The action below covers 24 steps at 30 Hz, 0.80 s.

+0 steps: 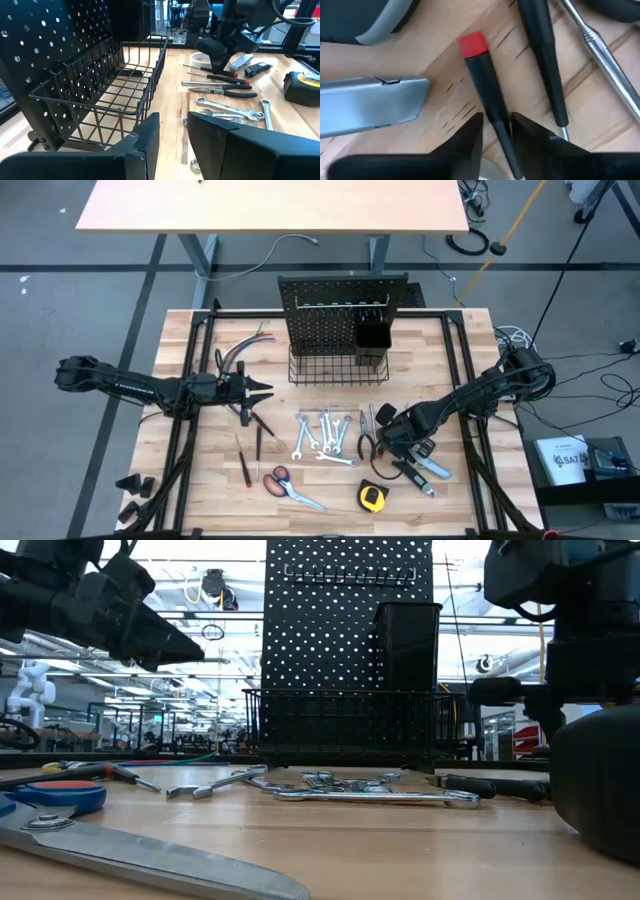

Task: Hang tools onto peg board
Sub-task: Hang the nut driver on the pegboard

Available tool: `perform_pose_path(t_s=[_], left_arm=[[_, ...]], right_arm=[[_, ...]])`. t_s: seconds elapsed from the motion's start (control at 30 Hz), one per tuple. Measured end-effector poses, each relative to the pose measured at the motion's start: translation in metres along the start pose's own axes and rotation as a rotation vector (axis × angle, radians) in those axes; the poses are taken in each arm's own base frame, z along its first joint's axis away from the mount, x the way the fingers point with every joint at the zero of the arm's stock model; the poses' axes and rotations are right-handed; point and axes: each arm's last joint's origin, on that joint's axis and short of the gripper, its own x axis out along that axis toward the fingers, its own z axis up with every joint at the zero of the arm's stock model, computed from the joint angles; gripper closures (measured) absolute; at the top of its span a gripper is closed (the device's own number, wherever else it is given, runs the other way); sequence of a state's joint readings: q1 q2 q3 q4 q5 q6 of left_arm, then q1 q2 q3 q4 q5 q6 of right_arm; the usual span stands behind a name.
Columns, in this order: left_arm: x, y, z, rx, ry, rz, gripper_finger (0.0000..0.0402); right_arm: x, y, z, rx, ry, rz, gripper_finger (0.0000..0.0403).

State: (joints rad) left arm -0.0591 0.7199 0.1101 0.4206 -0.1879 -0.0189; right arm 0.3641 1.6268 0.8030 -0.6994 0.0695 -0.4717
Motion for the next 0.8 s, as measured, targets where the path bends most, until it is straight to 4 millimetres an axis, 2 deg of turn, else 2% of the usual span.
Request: perform_pose_path(t_s=[0.2,0.33,0.47,0.6,0.8], left_arm=[[0.000,0.000,0.000,0.001,0.003,0.002,0.0294],[0.000,0.000,0.000,0.001,0.004,0.004,0.0294],[0.000,0.000,-0.001,0.001,0.012,0.005,0.0294],[0.000,0.000,-0.001,0.000,0.012,0.005,0.0294],[0.000,0.000,-0.001,0.000,0.012,0.005,0.0294]], right_arm=[[0.001,-0.001,0.000,0.054,0.000,0.002,0.0380],[-0.003,-0.001,0.000,0.116,-0.024,-0.020,0.0381],[-0.013,-0.004,-0.001,0.174,-0.055,-0.121,0.0379],[-0.036,-0.009,-0.001,0.266,-0.148,-0.247,0.0381],[-0.077,-0.011,-0.004,0.385,-0.401,-0.339,0.0380]])
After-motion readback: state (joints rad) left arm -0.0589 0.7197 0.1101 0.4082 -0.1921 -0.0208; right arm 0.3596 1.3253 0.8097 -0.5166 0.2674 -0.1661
